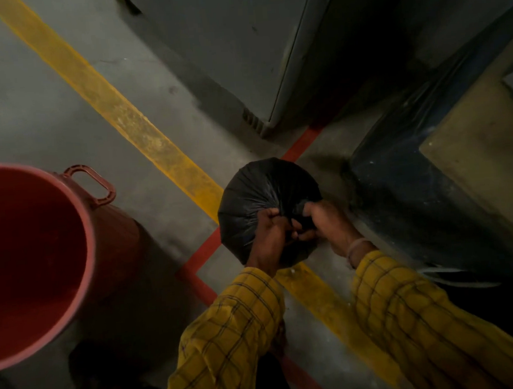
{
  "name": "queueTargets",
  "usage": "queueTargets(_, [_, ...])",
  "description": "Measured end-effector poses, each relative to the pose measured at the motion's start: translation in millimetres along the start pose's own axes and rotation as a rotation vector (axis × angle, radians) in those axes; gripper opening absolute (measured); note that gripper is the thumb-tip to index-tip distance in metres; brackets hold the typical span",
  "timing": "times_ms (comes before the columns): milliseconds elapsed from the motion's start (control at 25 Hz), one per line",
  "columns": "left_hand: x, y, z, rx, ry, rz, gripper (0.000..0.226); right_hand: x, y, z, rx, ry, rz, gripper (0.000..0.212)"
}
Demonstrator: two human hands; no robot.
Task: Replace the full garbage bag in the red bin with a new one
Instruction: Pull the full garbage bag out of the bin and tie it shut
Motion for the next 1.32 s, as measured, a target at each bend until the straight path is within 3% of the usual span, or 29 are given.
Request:
queueTargets(80, [0.1,13.8,7.8,-0.077,0.025,-0.117,0.03,-1.5,-9.7,-3.4,0.084,0.041,0.124,0.034])
queueTargets(200, [1.8,25.3,34.5,-0.186,0.188,-0.293,0.03,0.9,-15.7,0.6,0.213,0.195,0.267,0.028])
queueTargets(360, [11.8,10.8,66.5,0.003,0.385,-0.28,0.042,18.8,-31.4,-2.2,0.155,0.405,0.373,0.04])
queueTargets(440, [18.5,17.8,65.9,-0.069,0.439,-0.322,0.042,27.5,-48.7,-10.4,0.12,0.439,0.521,0.056])
queueTargets(560, [15.5,34.4,61.5,-0.159,0.426,-0.356,0.028,35.5,-77.7,-38.5,0.246,0.321,0.734,0.061])
queueTargets(720, [-1.5,39.2,65.2,-0.207,0.303,-0.321,0.021,40.8,-101.8,-65.2,0.565,0.181,0.958,0.026])
queueTargets(840, [-0.5,36.6,68.5,-0.25,0.307,-0.359,0.018,28.7,-98.1,-89.2,0.722,-0.034,1.007,0.022])
queueTargets(1000, [15.0,39.5,71.7,-0.241,0.367,-0.475,0.046,13.5,-85.3,-98.1,1.054,-0.198,1.006,0.03])
queueTargets(1160, [27.4,48.7,62.6,-0.445,0.333,-0.571,0.058,2.5,-69.8,-94.8,1.056,-0.42,0.858,0.036])
queueTargets(1240, [30.2,56.5,57.7,-0.504,0.273,-0.612,0.056,0.8,-70.0,-93.9,1.02,-0.398,0.873,0.024])
queueTargets(1320, [32.0,64.4,54.9,-0.561,0.257,-0.632,0.053,-4.4,-67.1,-82.1,0.812,-0.27,0.82,0.022])
Point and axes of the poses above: each hand's wrist, its own x-axis away from the middle knuckle, its own z-axis out of the back of the hand, y = z × x, the point moved 10 cm from there along -x, towards the middle knuckle, and after that the axes turned 9 degrees about z, right-handed, at the moved point
